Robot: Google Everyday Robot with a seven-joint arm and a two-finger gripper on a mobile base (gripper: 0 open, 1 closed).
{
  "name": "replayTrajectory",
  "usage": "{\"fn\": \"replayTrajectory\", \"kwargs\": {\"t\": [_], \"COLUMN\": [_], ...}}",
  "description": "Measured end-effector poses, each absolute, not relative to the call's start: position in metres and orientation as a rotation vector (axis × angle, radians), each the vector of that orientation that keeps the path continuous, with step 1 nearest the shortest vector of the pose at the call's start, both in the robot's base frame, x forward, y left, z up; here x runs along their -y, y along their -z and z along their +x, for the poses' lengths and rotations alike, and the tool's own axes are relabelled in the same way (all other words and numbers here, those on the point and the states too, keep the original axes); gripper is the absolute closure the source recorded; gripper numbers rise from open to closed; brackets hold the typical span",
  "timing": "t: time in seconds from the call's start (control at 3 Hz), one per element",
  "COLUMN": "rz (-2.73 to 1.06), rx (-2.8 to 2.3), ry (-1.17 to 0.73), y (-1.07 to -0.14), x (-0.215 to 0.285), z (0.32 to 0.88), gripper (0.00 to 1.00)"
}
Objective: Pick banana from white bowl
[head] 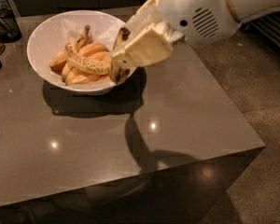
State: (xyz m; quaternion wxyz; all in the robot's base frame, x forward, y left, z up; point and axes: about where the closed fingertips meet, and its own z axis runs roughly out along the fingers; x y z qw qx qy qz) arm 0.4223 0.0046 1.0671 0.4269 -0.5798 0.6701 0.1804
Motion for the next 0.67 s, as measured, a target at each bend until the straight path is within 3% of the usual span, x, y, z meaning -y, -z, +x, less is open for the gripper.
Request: {"fn": "replayTrajectory", "kwargs": {"t": [0.67], "rz": [-1.448], "rx": [-1.700], "ry": [-0.476], "y": [-1.0503], "x": [-0.0113], "z": [0.4024], "gripper": [1.00]}}
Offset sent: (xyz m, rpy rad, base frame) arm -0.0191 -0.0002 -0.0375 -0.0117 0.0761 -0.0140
